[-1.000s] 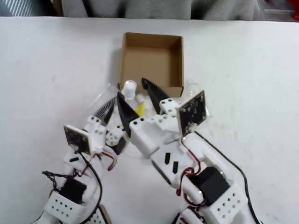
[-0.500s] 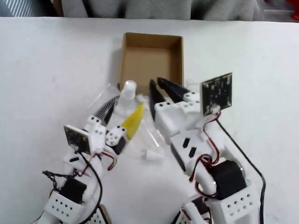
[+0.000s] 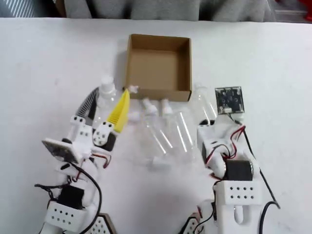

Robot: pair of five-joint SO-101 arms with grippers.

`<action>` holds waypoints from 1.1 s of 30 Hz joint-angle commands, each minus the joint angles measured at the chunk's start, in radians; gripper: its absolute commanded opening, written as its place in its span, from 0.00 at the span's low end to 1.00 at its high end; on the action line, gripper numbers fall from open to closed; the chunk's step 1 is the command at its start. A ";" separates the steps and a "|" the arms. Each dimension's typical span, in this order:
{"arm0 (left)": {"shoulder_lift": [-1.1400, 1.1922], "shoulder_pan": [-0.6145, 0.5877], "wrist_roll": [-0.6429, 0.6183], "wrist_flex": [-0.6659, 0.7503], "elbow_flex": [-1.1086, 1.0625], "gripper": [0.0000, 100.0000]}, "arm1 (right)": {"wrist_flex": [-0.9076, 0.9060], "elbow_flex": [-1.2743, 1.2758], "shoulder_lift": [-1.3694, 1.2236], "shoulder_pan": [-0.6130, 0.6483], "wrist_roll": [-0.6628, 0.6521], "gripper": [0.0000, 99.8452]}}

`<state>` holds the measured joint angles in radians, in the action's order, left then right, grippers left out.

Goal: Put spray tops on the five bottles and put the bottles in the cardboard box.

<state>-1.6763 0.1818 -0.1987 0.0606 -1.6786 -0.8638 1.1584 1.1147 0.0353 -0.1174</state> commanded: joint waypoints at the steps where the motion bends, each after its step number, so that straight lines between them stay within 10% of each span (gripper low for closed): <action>1: -0.016 -0.010 -0.006 -0.005 0.143 0.11 | 0.105 0.078 0.016 -0.087 -0.017 0.02; 18: 0.762 -0.010 -0.011 -0.006 0.821 0.12 | 0.352 0.338 0.016 -0.266 -0.018 0.03; 33: 1.411 -0.024 -0.011 0.638 0.872 0.11 | 0.383 0.356 0.016 -0.260 -0.018 0.03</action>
<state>-0.3890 0.1818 -0.1987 0.5930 -0.9053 -0.4971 1.5221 1.1147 -0.2194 -0.1266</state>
